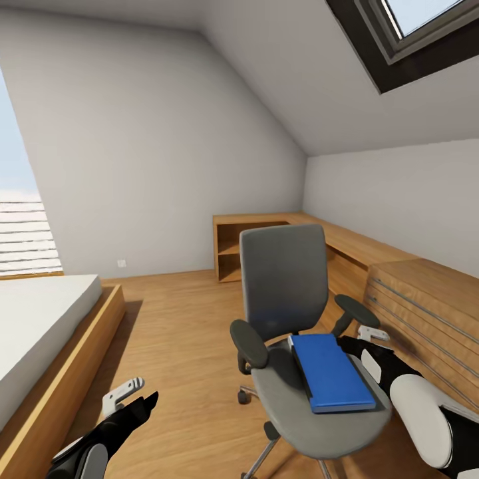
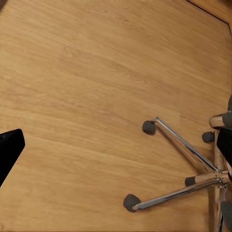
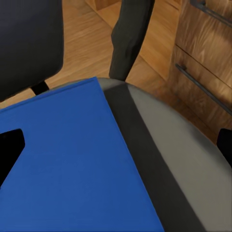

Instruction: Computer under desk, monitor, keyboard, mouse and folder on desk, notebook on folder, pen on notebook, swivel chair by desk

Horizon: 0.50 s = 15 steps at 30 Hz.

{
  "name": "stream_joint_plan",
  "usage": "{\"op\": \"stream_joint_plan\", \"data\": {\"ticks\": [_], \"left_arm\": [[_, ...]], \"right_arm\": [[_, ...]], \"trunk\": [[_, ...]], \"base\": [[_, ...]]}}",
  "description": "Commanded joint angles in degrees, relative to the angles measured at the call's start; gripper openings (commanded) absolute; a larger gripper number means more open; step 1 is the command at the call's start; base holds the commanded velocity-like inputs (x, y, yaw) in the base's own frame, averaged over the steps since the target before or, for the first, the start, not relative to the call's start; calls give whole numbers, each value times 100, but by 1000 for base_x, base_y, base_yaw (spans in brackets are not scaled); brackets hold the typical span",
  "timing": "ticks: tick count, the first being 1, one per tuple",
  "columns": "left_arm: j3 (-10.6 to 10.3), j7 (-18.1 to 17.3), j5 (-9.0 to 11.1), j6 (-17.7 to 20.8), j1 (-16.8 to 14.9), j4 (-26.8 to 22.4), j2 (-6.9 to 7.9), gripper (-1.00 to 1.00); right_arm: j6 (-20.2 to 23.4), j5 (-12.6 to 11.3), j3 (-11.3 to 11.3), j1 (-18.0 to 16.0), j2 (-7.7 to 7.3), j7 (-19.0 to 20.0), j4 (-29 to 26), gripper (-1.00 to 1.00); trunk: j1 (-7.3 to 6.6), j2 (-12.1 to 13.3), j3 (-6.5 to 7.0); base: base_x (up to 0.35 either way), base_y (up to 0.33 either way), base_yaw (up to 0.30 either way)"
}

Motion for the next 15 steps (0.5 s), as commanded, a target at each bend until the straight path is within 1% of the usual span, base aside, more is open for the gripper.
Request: {"op": "stream_joint_plan", "data": {"ticks": [1,15], "left_arm": [[6,40,63,29,-4,-6,-3,100],[32,57,87,45,-4,-4,-9,100]], "right_arm": [[32,58,-42,-3,3,6,-9,100],[32,60,-41,-3,3,6,-1,100]], "trunk": [[0,-3,-6],[0,-3,-6]], "base": [[36,0,0],[6,0,0]]}}
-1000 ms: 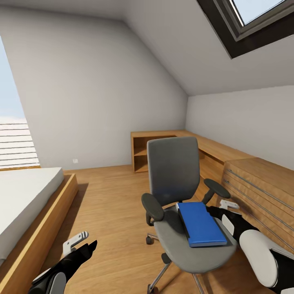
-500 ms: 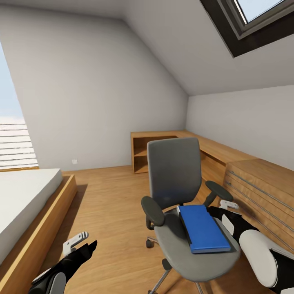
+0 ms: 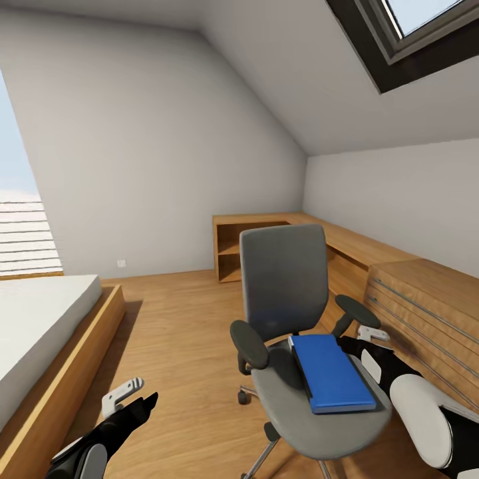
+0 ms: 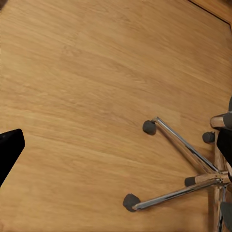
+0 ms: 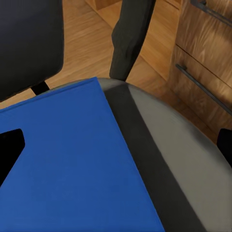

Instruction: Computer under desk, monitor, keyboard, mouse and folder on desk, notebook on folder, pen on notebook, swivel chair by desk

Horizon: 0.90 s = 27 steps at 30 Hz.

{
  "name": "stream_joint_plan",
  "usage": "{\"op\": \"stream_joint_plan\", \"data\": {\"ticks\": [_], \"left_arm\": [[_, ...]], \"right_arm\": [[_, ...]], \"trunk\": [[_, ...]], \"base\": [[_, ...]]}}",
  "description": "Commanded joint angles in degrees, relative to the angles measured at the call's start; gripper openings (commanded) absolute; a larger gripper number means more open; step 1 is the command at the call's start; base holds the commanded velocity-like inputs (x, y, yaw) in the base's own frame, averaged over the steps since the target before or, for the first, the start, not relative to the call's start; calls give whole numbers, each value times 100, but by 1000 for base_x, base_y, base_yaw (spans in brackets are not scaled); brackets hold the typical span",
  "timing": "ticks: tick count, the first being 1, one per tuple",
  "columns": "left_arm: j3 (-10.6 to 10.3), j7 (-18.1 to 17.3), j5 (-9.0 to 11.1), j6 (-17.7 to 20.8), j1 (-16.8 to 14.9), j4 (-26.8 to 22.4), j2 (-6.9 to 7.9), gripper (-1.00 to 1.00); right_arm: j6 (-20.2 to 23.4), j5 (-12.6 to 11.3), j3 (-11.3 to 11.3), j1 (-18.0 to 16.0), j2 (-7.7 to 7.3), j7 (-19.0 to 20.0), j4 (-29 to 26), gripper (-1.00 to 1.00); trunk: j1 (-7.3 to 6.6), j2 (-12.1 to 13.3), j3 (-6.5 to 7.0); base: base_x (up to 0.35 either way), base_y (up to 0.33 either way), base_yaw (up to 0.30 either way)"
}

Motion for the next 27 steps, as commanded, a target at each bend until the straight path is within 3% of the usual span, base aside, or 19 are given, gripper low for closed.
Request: {"op": "stream_joint_plan", "data": {"ticks": [1,27], "left_arm": [[5,41,61,26,-4,-7,-4,100],[0,41,55,23,-4,-24,-4,100]], "right_arm": [[32,60,-42,-3,3,6,-11,100],[32,60,-38,-3,3,6,-10,100]], "trunk": [[21,-43,-24],[592,-1086,-491]], "base": [[0,0,0],[0,0,0]]}}
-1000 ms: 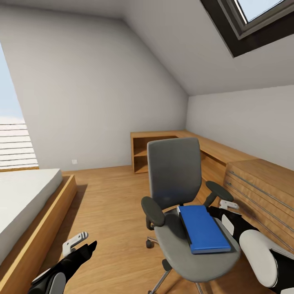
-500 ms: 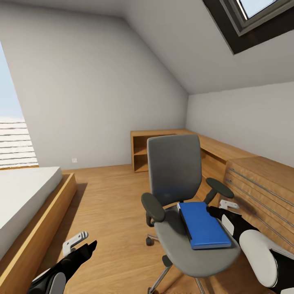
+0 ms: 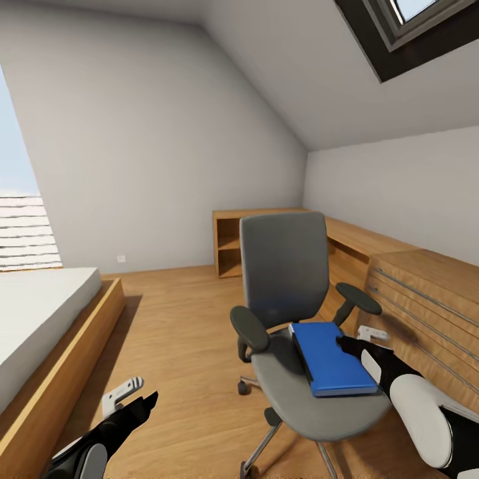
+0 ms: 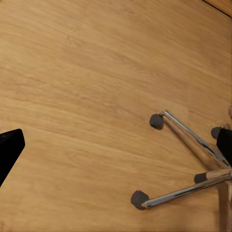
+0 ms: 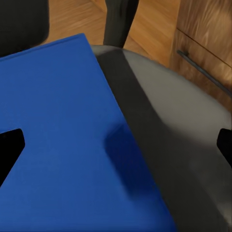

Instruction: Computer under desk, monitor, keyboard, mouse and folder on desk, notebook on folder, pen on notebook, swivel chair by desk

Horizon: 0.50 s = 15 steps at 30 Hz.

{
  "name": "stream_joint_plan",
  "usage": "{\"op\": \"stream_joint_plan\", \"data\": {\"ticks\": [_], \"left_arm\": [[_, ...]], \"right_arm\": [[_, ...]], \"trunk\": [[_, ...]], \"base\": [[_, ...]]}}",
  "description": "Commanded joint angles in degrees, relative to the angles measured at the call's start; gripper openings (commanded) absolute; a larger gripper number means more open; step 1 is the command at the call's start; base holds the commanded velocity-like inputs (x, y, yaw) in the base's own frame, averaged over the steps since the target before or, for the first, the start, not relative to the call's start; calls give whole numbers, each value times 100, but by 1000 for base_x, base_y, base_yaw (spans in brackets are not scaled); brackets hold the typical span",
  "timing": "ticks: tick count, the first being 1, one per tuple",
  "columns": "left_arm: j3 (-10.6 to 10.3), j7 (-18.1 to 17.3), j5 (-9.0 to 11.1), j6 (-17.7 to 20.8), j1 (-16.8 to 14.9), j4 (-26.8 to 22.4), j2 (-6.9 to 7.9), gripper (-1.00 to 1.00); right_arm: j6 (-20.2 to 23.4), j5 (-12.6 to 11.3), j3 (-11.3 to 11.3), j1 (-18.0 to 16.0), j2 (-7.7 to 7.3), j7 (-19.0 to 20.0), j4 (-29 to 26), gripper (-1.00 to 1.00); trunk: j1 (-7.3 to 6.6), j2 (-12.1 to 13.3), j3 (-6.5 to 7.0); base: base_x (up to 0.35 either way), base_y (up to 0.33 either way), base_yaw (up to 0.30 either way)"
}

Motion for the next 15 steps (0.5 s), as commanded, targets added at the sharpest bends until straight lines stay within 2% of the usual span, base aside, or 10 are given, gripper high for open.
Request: {"op": "stream_joint_plan", "data": {"ticks": [1,15], "left_arm": [[6,40,61,27,-4,-7,-4,100],[0,40,66,27,-4,-7,-4,100]], "right_arm": [[32,59,-41,-3,3,6,-8,100],[32,59,-38,-3,11,3,0,100]], "trunk": [[22,-44,-25],[329,-606,-276]], "base": [[0,0,0],[0,0,0]]}}
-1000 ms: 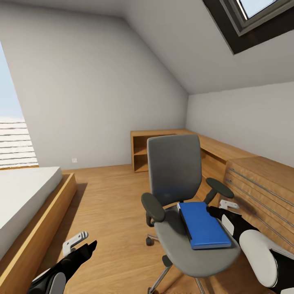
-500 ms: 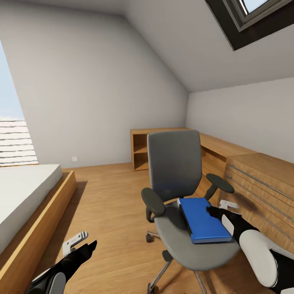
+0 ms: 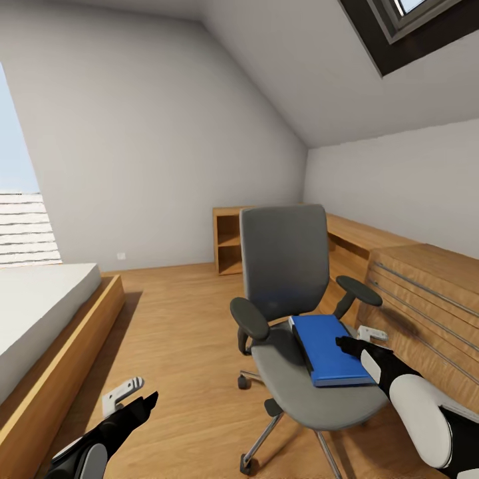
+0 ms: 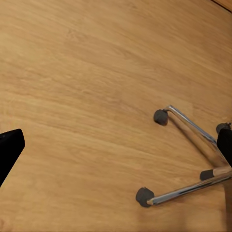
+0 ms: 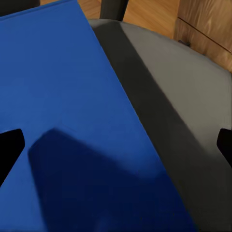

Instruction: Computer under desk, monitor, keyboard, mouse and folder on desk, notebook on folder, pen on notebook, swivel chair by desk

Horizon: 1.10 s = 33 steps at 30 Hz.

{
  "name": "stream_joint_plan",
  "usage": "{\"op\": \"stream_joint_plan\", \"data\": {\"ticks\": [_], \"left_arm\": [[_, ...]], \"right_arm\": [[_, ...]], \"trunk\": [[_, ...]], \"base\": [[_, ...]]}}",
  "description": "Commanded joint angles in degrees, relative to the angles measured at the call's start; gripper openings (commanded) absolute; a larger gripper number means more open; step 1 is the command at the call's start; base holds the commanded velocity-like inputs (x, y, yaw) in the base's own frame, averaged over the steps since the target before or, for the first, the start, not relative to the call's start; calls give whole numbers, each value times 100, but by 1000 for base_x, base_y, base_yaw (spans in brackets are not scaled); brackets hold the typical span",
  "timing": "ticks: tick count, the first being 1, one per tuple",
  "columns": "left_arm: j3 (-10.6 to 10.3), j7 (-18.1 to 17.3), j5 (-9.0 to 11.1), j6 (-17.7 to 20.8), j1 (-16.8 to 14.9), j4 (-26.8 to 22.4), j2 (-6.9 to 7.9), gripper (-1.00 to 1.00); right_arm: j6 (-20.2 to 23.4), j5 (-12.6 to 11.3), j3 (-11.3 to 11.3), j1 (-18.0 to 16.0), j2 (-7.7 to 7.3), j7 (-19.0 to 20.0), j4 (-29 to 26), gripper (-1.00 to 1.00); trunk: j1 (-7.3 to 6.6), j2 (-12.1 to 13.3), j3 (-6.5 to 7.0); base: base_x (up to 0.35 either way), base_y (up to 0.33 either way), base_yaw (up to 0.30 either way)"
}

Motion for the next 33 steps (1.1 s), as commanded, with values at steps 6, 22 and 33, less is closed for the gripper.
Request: {"op": "stream_joint_plan", "data": {"ticks": [6,22,33], "left_arm": [[3,40,62,27,-4,-7,-4,100],[2,40,61,31,-4,-7,-4,100],[10,40,64,36,-4,-7,-4,100]], "right_arm": [[32,59,-41,-3,7,6,-10,100],[24,59,-41,-3,13,6,-10,100],[19,68,-41,-3,21,7,-18,100]], "trunk": [[-1,-4,-7],[131,-245,-114],[175,-325,-150]], "base": [[0,0,0],[0,0,0],[0,0,0]]}}
